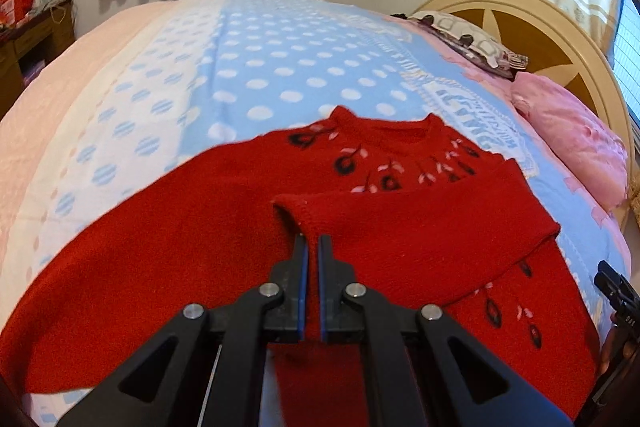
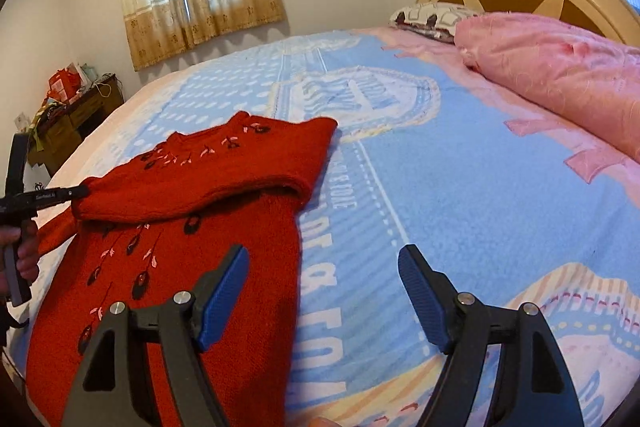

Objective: Fold small clothes

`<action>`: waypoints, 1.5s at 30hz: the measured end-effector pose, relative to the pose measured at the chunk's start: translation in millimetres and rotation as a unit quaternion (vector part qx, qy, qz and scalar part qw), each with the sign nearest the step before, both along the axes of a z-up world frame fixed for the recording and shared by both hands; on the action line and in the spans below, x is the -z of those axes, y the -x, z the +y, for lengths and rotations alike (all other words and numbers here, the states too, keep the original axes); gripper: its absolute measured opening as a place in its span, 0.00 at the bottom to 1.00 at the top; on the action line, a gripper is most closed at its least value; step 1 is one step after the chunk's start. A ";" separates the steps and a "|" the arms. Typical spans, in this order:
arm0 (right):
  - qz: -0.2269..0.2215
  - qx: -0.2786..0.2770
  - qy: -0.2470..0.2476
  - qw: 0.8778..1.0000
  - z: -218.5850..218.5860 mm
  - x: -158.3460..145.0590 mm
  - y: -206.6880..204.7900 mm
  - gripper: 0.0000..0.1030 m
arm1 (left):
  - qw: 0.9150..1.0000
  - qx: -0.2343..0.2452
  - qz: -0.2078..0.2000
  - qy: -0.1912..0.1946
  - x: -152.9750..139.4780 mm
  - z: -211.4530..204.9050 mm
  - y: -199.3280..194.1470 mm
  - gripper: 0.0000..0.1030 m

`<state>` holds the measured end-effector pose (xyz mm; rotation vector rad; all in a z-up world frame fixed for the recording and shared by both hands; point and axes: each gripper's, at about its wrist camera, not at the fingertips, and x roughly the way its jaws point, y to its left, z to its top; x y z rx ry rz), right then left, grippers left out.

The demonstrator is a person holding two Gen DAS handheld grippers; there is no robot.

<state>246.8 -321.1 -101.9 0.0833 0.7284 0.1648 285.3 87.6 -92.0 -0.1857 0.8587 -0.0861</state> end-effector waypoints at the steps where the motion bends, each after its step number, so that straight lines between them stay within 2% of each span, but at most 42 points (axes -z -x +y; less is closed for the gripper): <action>1: 0.002 0.001 -0.002 1.000 -1.0 0.7 0.2 0.75 | 1.000 -0.003 0.002 0.002 3.0 2.4 0.5 0.04; 5: 0.026 0.006 -0.012 1.000 -5.6 7.9 -5.5 0.75 | 1.000 -0.013 0.009 -0.007 13.9 6.5 0.6 0.04; 9: 0.030 0.009 -0.019 0.999 -7.6 9.4 -5.6 0.75 | 1.000 -0.021 0.003 0.013 12.4 16.4 5.9 0.04; 16: 0.048 0.007 0.001 0.999 -2.1 14.7 -10.2 0.75 | 1.000 -0.025 -0.003 0.015 14.2 22.5 7.5 0.04; 18: 0.056 0.009 0.006 0.998 -1.3 14.7 -11.9 0.75 | 1.000 -0.027 0.007 0.009 21.6 18.9 3.8 0.08; 20: 0.065 0.009 0.013 0.998 0.3 9.3 -15.2 0.75 | 1.000 -0.017 0.019 0.007 29.1 13.2 1.5 0.09; 22: 0.067 -0.003 0.023 0.997 9.3 -5.8 -21.7 0.75 | 0.999 -0.021 0.027 -0.011 35.0 7.5 2.7 0.09; 27: 0.030 -0.074 0.072 0.994 61.1 -41.5 -48.3 0.75 | 0.999 -0.023 0.016 -0.037 33.7 1.9 5.2 0.13; 30: 0.049 -0.113 0.059 0.991 90.4 -34.9 -78.0 0.75 | 0.999 -0.030 0.017 -0.041 35.2 2.9 5.5 0.22; 32: 0.080 -0.121 0.061 0.988 104.5 -15.2 -101.7 0.75 | 0.999 -0.033 0.011 -0.041 33.6 3.6 8.1 0.34; 33: 0.090 -0.118 0.071 0.986 107.0 -6.3 -108.1 0.75 | 0.999 -0.036 0.007 -0.040 32.5 4.4 10.0 0.38; 35: 0.129 -0.102 0.094 0.982 107.4 20.2 -120.8 0.75 | 0.999 -0.038 -0.002 -0.038 30.9 5.3 13.0 0.55; 36: 0.143 -0.094 0.099 0.980 104.9 29.3 -123.6 0.75 | 0.999 -0.040 -0.005 -0.037 30.4 6.0 14.1 0.58; 37: 0.138 -0.086 0.094 0.982 99.5 34.6 -122.5 0.75 | 0.998 -0.043 -0.008 -0.036 30.2 7.5 15.5 0.62; 39: 0.133 -0.081 0.092 0.984 96.4 30.5 -117.6 0.75 | 0.998 -0.046 -0.011 -0.029 31.7 10.2 16.8 0.64; 42: 0.123 -0.075 0.125 0.982 110.1 14.5 -108.2 0.75 | 0.999 -0.048 -0.003 -0.023 37.6 12.0 15.0 0.64; 45: 0.105 -0.105 0.125 0.981 135.8 -2.2 -99.6 0.75 | 0.999 -0.048 -0.002 -0.024 38.7 11.4 14.7 0.64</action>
